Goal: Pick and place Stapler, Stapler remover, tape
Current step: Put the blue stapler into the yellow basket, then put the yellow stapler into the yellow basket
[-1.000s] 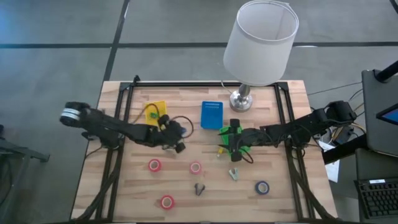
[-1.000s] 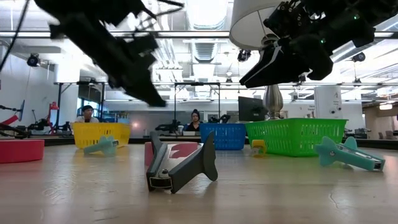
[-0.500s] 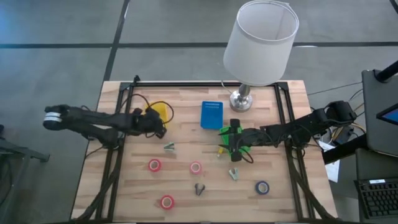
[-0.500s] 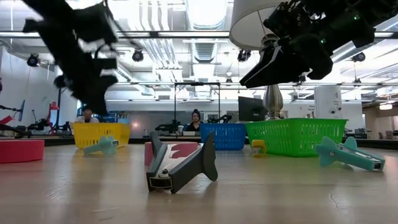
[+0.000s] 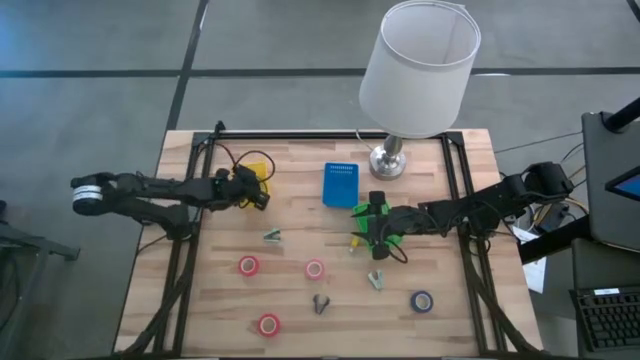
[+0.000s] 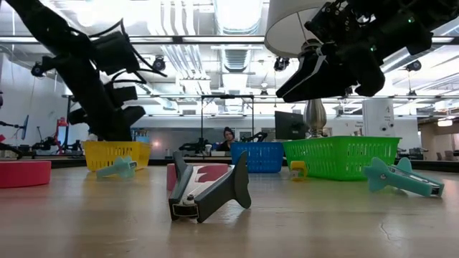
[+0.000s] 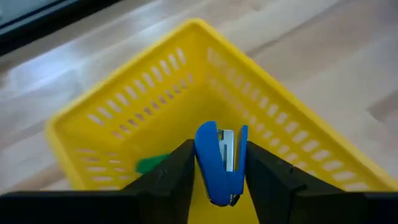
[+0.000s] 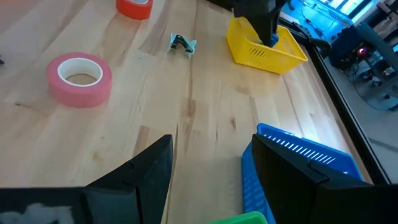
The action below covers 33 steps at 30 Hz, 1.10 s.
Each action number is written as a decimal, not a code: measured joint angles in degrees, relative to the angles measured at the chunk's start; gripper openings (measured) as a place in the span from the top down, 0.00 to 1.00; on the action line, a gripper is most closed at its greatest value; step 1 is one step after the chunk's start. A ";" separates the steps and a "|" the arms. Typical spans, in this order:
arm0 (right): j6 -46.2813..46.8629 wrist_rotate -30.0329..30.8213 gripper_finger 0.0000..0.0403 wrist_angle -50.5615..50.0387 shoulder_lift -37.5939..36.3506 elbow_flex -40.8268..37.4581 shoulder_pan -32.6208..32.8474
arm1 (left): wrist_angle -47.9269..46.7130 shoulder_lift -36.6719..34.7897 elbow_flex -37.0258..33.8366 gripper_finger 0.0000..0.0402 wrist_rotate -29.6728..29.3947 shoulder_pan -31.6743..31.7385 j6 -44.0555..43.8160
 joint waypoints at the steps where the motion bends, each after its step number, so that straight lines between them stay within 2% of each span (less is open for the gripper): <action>1: 0.00 0.02 0.47 0.02 0.00 0.00 -0.01 | 0.10 0.00 -0.05 0.63 -0.05 0.50 0.17; 7: -1.44 0.00 0.47 0.26 0.00 0.00 -0.65 | 0.34 0.00 0.24 0.55 -0.11 1.30 1.96; 13: -1.03 -0.45 0.47 0.54 0.00 0.12 -2.22 | 0.89 -0.02 4.66 0.55 -0.01 1.04 5.32; 17: -0.84 -5.03 0.47 2.40 0.51 0.33 -3.33 | 2.49 -0.09 9.71 0.56 0.93 0.20 10.95; 20: -0.83 -9.36 0.47 4.92 1.78 0.37 -3.67 | 3.99 -0.12 12.95 0.57 3.55 -1.24 13.34; 26: -0.83 -12.44 0.47 6.38 5.24 0.61 -3.65 | 9.01 -0.13 14.25 0.59 15.84 -5.63 13.43; 30: -0.85 -13.24 0.47 6.02 6.81 0.61 -3.49 | 9.40 -0.13 13.38 0.59 16.34 -8.87 12.95; 33: 0.42 -16.72 0.47 3.16 6.30 1.18 -3.40 | 9.45 -0.11 12.94 0.59 16.16 -9.85 12.90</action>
